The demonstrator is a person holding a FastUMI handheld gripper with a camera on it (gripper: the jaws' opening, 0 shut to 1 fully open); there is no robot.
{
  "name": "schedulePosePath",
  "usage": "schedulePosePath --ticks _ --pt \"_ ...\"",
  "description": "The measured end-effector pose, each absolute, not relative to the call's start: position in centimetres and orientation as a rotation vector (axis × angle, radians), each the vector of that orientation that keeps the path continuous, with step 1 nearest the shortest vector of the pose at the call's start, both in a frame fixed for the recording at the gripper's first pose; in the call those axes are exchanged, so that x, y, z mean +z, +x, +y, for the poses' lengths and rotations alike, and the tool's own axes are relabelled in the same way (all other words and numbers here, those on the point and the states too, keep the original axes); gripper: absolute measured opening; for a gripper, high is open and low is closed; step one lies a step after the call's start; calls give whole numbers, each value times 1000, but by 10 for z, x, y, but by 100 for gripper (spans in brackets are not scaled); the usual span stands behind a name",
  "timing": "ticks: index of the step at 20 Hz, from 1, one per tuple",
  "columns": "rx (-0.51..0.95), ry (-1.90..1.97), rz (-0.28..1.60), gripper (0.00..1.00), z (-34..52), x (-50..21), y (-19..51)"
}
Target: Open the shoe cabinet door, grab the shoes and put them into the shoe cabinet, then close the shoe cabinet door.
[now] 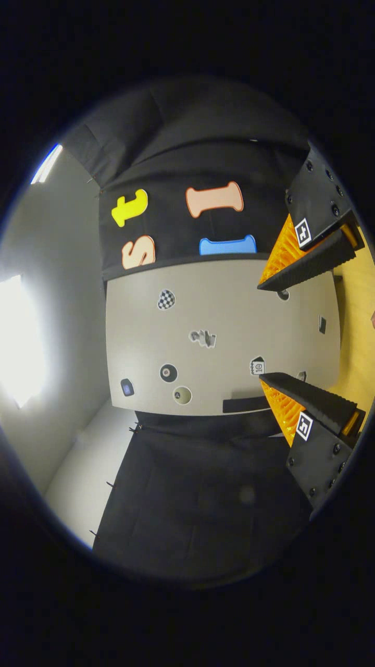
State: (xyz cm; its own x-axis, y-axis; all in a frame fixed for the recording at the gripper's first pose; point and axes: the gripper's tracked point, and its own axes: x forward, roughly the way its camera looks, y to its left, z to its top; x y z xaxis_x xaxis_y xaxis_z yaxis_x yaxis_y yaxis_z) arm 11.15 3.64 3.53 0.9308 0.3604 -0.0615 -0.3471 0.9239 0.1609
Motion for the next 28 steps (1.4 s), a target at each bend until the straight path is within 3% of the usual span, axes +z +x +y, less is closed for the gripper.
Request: schedulePosePath --ticks 10,17,28 --pt "102 24 52 98 -111 24 44" --pt "11 24 35 98 -135 19 -11" --pt "-42 3 54 98 -138 12 -32"
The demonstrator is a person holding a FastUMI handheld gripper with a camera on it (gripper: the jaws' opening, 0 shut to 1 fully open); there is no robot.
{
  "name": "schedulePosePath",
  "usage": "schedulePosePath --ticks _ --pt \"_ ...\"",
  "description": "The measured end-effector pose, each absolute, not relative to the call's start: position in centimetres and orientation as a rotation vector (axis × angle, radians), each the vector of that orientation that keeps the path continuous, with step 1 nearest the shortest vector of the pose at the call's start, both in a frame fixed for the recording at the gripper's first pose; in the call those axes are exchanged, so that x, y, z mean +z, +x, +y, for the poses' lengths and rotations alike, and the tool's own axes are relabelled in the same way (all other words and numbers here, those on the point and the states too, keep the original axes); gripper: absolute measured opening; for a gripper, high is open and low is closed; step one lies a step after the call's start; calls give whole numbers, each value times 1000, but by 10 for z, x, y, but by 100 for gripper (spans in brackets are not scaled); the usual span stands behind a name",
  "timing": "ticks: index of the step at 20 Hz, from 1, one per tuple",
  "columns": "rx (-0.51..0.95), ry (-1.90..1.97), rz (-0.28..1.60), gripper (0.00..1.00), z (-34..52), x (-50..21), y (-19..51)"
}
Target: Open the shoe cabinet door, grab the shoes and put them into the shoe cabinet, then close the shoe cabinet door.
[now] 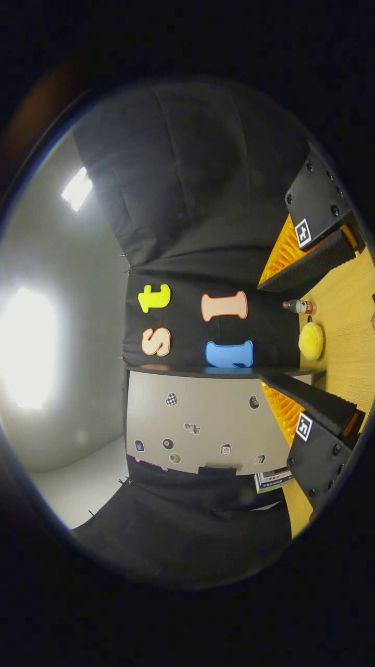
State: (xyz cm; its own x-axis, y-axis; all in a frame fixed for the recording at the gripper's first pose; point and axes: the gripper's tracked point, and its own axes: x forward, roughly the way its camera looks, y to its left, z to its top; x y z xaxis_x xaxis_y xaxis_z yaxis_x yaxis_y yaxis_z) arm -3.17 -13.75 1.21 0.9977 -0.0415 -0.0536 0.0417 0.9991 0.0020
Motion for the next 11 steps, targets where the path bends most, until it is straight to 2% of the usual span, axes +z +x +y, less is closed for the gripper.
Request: schedulePosePath --ticks 11 --pt "-33 -6 85 99 -118 7 -38"
